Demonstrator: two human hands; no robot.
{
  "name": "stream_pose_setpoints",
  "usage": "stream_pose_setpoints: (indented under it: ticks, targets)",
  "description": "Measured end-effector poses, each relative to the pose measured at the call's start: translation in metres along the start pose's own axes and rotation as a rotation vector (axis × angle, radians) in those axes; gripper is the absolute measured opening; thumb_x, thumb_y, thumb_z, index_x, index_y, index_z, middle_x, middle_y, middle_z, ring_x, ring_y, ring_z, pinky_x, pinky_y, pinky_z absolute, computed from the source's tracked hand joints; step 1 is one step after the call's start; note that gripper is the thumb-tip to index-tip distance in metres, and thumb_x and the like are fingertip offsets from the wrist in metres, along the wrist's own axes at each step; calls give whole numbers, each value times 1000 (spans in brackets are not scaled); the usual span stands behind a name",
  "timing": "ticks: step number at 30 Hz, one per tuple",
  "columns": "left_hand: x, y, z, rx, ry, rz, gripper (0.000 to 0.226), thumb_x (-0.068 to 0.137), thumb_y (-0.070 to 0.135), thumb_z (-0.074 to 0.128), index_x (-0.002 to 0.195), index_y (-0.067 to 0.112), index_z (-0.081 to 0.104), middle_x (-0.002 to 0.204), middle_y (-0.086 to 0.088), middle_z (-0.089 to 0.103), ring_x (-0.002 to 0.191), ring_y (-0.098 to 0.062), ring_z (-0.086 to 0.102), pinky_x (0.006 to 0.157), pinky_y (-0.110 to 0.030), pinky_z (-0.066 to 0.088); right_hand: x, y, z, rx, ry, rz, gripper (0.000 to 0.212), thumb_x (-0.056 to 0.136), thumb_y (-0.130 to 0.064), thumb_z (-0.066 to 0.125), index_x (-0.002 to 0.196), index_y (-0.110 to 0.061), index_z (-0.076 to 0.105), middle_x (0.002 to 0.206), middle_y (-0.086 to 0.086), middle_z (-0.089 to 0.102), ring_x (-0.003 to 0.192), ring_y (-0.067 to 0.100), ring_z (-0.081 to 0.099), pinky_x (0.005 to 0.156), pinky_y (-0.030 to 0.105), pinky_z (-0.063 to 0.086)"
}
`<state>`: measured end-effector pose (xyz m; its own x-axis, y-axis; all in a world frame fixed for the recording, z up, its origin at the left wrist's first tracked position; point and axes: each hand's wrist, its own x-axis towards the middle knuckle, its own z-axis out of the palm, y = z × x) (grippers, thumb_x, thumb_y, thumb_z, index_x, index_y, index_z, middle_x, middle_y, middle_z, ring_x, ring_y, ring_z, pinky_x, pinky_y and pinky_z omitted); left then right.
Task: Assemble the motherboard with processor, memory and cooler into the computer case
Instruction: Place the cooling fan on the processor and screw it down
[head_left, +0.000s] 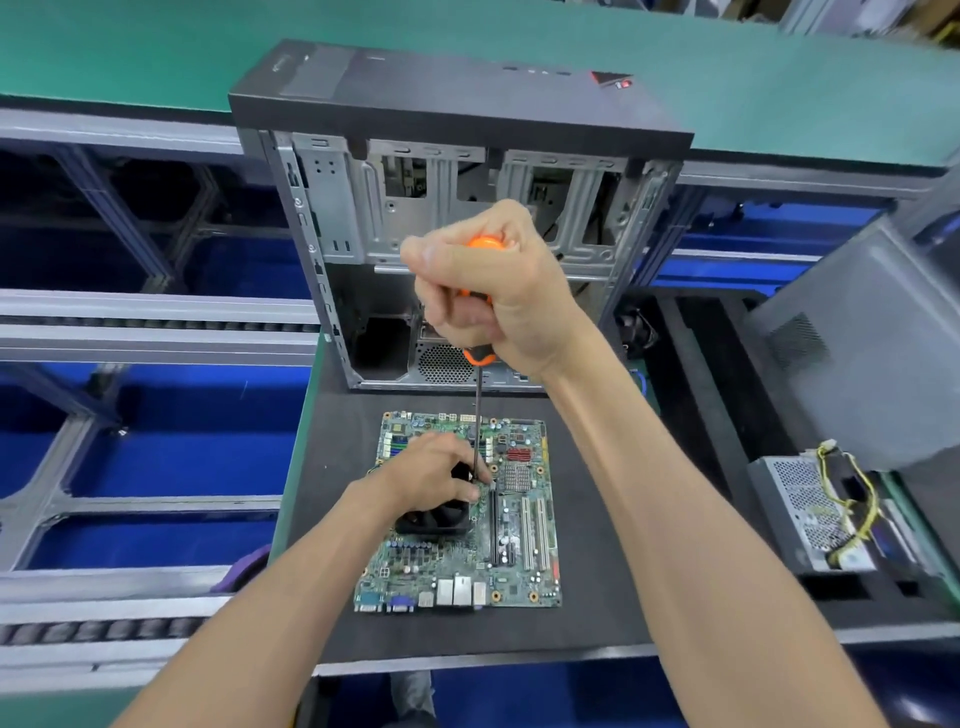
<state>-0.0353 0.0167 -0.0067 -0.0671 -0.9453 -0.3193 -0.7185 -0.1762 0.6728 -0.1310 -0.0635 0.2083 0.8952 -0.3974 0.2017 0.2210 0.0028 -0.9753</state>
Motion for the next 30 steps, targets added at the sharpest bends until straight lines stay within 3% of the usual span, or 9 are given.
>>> stream_pose_setpoints:
  ticks: [4,6,8,11,13,18,20,24,30]
  targets:
    - [-1,2,0,14,-9,-22,18,84,27,75,102,31,75,116,6,65,115,-12,45,111,-43,29,1,3,22,-161,428,-107,48,95,-8,58,50,6,52,37,-1,31,32,13,24,41,19,23]
    - [-1,3,-1,21,-15,-33,21,85,27,75,105,31,74,122,7,64,118,-13,42,112,-44,27,2,8,29,-312,761,-195,50,94,-10,59,50,11,48,39,13,34,35,22,28,40,29,26]
    - [0,3,-2,13,-30,-45,21,85,27,75,106,31,74,126,8,63,122,-15,42,113,-44,27,-2,13,27,-385,1052,-266,50,95,-13,59,53,13,47,43,19,38,39,30,32,43,30,26]
    - [0,5,-5,-6,-58,-67,18,84,29,76,99,39,74,119,5,63,119,-21,47,108,-45,35,-13,15,16,-334,1187,-306,49,96,-19,60,55,7,53,41,10,38,37,19,34,42,28,26]
    - [0,6,-7,-24,-79,-85,19,84,30,77,96,44,73,116,4,62,111,-21,50,103,-46,42,-24,12,4,-270,1034,-291,45,96,-23,62,57,-1,61,41,2,40,37,19,35,42,31,27]
    - [-1,7,-9,-20,-90,-51,18,84,28,78,99,39,75,109,5,65,110,-19,53,102,-44,43,-22,-15,-23,-219,117,-207,24,89,-12,63,72,2,74,49,9,57,46,25,50,54,31,39]
    - [-1,7,-9,-13,-80,-42,19,84,27,78,100,36,77,107,6,66,110,-16,54,102,-41,43,-12,-21,-26,-102,-122,-104,20,88,-7,62,77,6,73,48,6,54,40,23,47,50,25,39]
    - [-1,6,-8,-6,-55,-26,18,83,27,78,99,37,77,104,13,64,113,-14,53,105,-39,38,-6,-14,-23,9,-248,42,21,88,-6,60,77,7,71,40,-2,37,34,13,25,43,18,23]
    - [2,4,-7,21,-66,-23,18,84,29,77,99,39,76,93,27,54,113,-13,50,109,-44,33,-5,-10,-21,45,-89,5,26,92,-2,56,74,12,68,40,-3,30,36,12,19,45,19,19]
